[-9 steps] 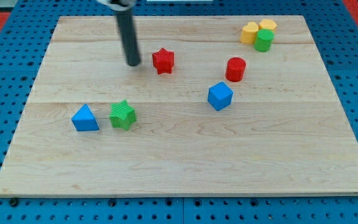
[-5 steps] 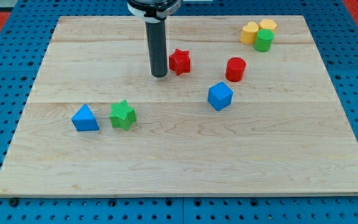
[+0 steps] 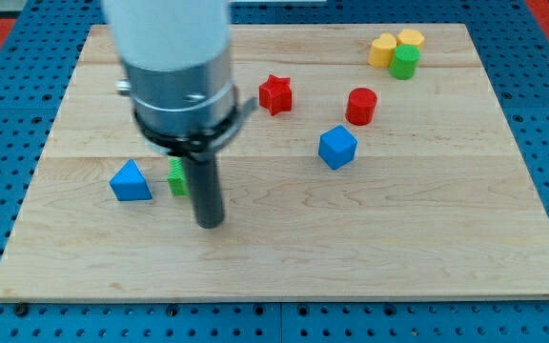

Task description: Slide the green star towards top left

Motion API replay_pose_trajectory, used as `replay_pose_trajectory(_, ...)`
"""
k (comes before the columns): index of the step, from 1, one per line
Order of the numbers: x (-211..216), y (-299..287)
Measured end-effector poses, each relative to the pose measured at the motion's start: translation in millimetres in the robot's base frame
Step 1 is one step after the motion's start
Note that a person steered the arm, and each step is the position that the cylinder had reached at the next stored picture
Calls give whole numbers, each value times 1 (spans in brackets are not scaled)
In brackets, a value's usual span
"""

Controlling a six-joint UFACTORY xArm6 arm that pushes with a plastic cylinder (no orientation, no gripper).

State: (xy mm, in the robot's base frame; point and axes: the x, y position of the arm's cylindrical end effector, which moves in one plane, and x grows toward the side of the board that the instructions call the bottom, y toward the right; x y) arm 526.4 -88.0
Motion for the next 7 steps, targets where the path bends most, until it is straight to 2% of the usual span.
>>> replay_pose_trajectory(1,-87,9)
replay_pose_trajectory(2,-109,0)
replay_pose_trajectory(3,-55,47)
replay_pose_trajectory(4,-8,16)
replay_pose_trajectory(6,-109,-74)
replay_pose_trajectory(7,-115,-114)
